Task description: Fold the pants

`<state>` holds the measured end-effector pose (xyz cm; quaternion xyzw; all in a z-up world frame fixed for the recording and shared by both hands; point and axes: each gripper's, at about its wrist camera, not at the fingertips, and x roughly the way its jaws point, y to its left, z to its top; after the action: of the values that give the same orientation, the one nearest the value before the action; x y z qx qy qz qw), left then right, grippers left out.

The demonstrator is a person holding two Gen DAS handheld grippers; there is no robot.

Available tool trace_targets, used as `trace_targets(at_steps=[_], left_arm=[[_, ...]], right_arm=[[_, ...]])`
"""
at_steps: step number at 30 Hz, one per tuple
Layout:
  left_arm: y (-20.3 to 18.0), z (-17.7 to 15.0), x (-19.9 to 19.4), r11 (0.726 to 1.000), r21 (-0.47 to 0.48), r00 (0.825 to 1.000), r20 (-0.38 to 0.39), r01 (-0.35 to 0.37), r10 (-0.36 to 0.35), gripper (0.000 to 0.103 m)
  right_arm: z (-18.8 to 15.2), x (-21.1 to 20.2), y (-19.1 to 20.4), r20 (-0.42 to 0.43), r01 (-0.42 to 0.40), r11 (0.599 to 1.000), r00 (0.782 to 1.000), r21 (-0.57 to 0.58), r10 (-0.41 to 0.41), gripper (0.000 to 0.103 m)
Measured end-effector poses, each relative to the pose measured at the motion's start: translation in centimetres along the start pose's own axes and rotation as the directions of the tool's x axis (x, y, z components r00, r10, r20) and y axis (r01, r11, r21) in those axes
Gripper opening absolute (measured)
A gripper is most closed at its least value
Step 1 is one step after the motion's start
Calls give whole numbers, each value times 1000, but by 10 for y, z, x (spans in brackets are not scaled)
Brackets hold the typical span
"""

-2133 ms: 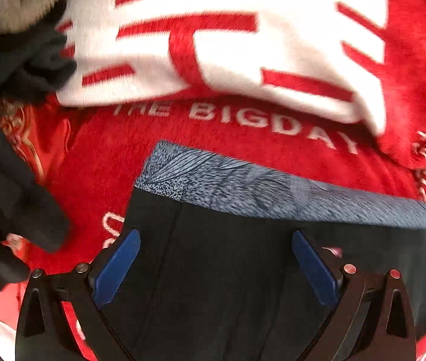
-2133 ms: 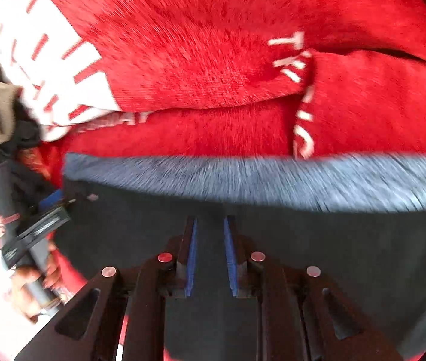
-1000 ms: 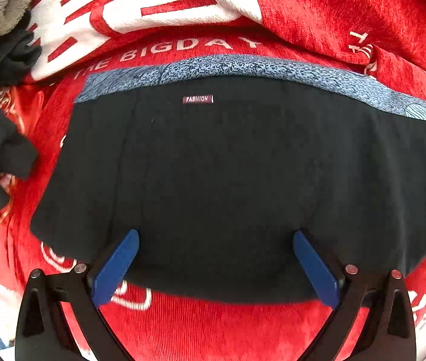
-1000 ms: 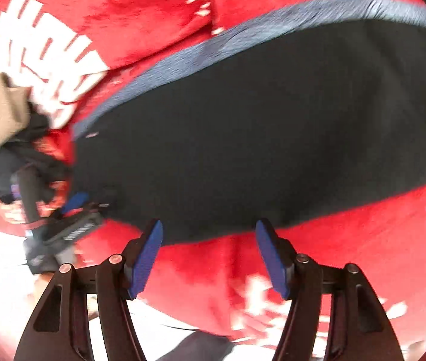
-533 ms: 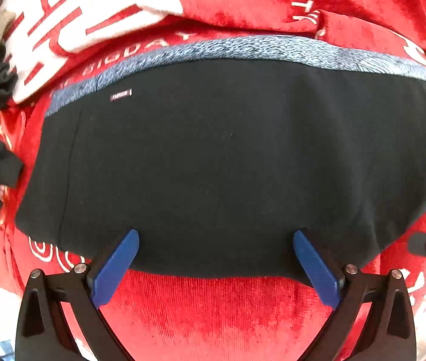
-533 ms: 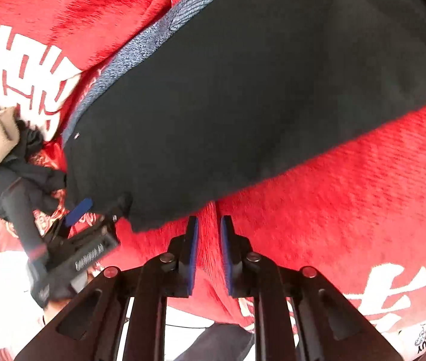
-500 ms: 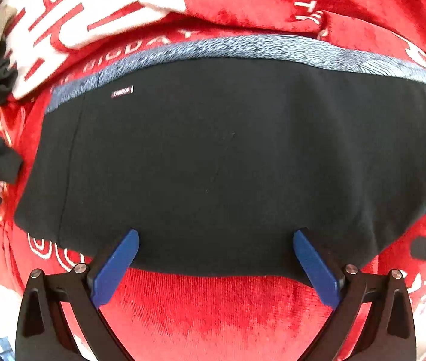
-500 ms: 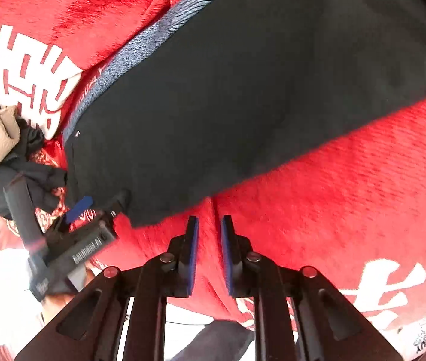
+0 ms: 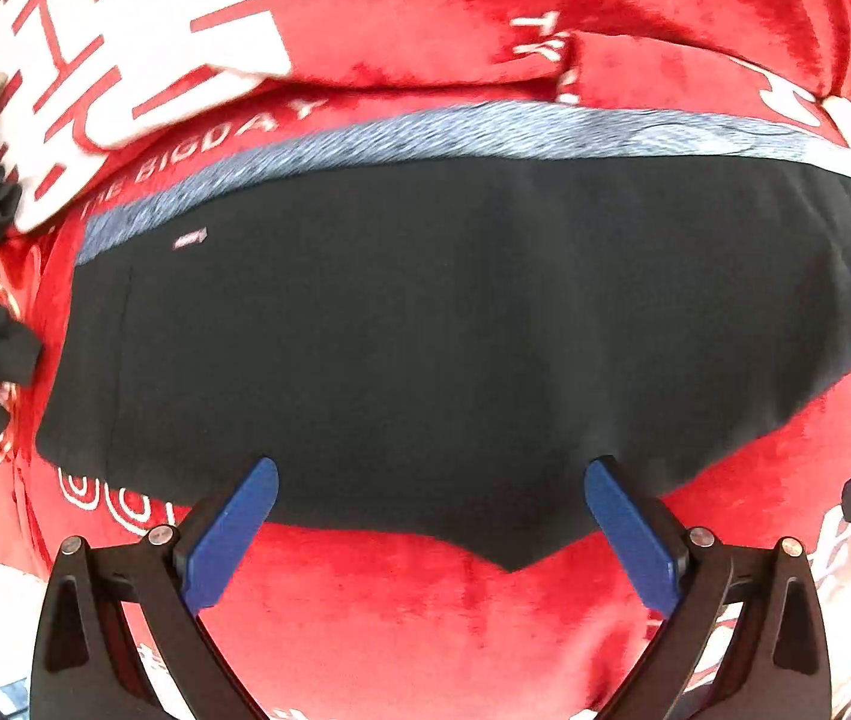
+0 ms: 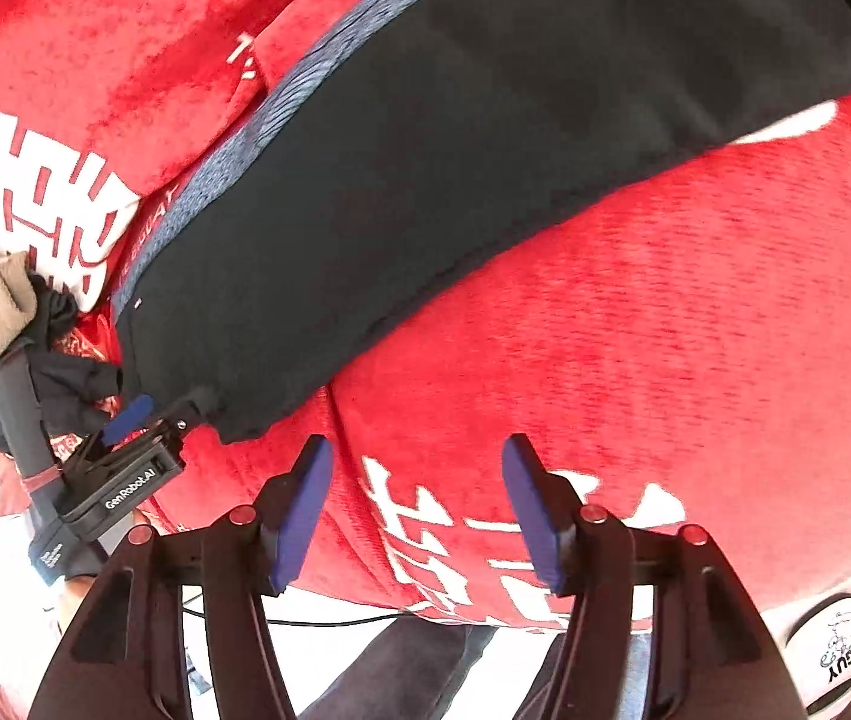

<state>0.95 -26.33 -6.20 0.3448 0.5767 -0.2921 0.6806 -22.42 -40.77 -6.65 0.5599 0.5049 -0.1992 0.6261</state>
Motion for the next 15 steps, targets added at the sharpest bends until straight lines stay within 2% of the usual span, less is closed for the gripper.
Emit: trace_targets(at_steps=[10, 15], left_arm=[[-80, 22, -19, 995, 94, 999, 14, 45, -47, 103], [-125, 40, -23, 990, 106, 995, 13, 97, -99, 103]], right_arm=[[6, -39, -55, 47, -12, 998, 999, 54, 9, 66], [33, -91, -105, 188, -18, 991, 982, 132, -7, 66]])
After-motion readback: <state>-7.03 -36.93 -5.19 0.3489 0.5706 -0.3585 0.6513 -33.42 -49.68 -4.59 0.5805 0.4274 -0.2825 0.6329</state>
